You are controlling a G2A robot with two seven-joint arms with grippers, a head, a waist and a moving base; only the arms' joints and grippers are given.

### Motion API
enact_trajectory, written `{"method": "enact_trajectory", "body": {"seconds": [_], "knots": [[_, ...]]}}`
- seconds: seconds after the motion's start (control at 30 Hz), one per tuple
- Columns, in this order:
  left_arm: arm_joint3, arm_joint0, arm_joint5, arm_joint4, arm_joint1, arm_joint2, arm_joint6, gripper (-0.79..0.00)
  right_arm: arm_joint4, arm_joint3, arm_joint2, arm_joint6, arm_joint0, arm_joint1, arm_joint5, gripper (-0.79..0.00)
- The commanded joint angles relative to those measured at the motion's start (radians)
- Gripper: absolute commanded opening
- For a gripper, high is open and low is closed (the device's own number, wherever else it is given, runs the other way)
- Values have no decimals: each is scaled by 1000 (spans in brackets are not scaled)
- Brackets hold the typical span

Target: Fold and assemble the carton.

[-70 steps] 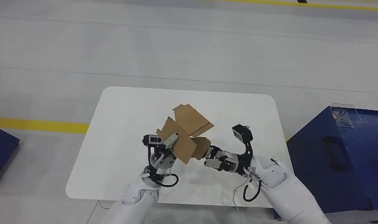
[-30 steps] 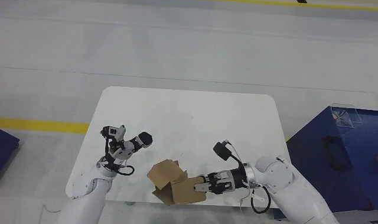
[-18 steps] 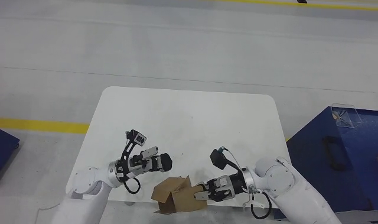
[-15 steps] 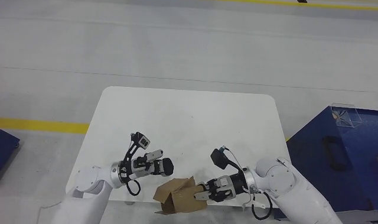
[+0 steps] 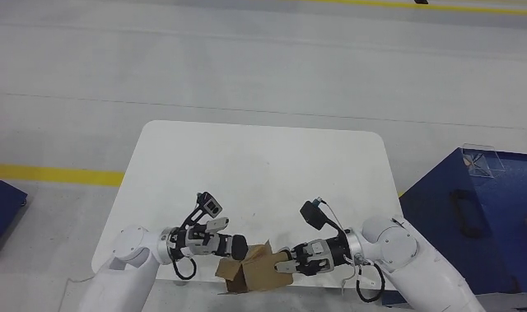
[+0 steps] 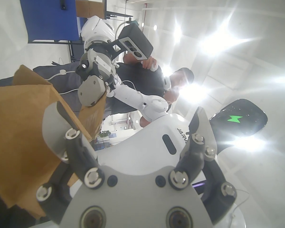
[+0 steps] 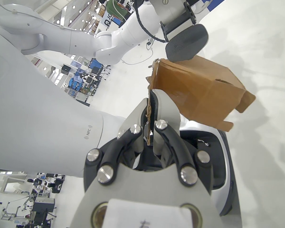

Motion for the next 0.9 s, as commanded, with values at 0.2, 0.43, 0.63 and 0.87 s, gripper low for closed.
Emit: {"method": "enact_trajectory", "body": {"seconds": [0.2, 0.43, 0.63, 0.87], "knots": [[-15, 1, -8, 33, 2, -1, 12, 0, -41, -20, 22, -75, -16, 0, 9, -785], [-271, 120, -77, 351, 45, -154, 193, 0, -42, -29, 74, -106, -44, 10, 18, -785], [-507, 269, -54, 580, 75, -303, 297, 0, 8, -16, 113, -120, -60, 16, 43, -785], [-634, 345, 129, 808, 92, -322, 340, 0, 15, -17, 150, -147, -72, 20, 57, -785]]}}
